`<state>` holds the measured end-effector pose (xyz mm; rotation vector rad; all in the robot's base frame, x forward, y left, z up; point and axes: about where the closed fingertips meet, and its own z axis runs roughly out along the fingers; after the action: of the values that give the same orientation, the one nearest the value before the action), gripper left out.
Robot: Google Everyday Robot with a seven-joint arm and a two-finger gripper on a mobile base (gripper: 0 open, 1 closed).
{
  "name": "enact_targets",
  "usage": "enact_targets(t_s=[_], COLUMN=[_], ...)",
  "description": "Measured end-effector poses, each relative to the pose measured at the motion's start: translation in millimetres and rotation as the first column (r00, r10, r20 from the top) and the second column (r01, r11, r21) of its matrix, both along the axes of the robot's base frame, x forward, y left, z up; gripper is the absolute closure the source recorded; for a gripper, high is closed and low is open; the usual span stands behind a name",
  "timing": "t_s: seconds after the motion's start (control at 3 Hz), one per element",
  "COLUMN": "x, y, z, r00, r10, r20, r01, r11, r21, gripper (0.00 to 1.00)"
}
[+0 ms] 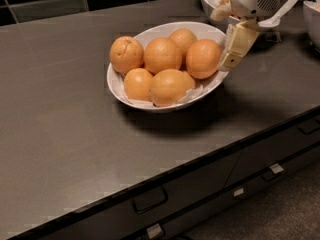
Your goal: Pick orange from white bowl
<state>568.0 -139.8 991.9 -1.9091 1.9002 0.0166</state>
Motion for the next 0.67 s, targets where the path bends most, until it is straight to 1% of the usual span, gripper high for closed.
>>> enact_targets(t_s=[0.67], x=[10.4], y=[8.5], z=[-16.5], r00=[0.999], r10=[0.022], r20=[-0.038], r01=[-0.022], r11=[1.0], r21=[0.02], gripper=[0.22])
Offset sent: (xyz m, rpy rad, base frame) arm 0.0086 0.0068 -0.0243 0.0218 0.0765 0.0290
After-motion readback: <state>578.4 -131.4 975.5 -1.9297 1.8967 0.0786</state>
